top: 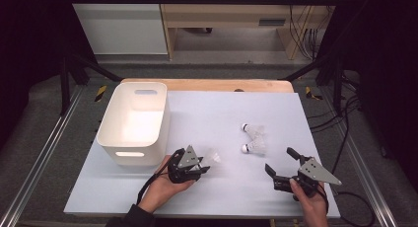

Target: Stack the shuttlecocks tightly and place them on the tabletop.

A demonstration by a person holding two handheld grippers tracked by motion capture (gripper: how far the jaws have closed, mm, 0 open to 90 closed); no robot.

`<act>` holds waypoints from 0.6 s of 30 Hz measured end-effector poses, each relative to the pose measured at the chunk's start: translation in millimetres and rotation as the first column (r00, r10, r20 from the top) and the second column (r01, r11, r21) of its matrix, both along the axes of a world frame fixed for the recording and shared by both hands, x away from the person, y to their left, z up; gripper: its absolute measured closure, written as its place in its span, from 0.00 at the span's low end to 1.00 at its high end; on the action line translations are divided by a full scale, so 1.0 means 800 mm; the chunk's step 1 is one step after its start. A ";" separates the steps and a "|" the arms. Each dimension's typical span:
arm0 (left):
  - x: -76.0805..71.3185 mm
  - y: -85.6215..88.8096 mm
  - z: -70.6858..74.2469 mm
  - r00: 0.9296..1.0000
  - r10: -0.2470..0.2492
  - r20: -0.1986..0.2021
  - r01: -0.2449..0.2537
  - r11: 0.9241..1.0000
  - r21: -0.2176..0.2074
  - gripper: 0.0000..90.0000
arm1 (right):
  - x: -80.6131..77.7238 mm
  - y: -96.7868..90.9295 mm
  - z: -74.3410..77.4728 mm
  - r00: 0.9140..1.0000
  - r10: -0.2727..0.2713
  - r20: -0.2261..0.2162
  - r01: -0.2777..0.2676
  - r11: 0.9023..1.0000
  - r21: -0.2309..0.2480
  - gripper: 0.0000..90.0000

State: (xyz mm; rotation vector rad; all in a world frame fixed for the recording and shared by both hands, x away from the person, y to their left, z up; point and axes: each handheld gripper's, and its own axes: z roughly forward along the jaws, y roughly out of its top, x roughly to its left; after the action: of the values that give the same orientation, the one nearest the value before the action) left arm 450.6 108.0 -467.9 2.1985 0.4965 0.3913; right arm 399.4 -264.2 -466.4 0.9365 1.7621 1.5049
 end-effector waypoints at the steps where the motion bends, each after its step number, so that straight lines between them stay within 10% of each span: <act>1: -0.001 0.000 -0.002 1.000 0.001 0.001 -0.001 1.000 0.000 0.70 | 0.000 0.000 0.000 1.000 -0.001 -0.003 0.001 1.000 0.002 0.05; 18: -0.007 -0.001 -0.015 1.000 -0.016 0.007 0.016 0.999 0.043 0.61 | 0.000 0.002 0.000 1.000 0.001 -0.003 -0.001 1.000 -0.006 0.05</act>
State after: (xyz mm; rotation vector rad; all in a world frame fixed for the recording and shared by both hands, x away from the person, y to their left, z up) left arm 445.3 107.5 -479.9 2.2402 0.4701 0.4053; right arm 399.1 -262.9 -466.4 0.9359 1.7682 1.4990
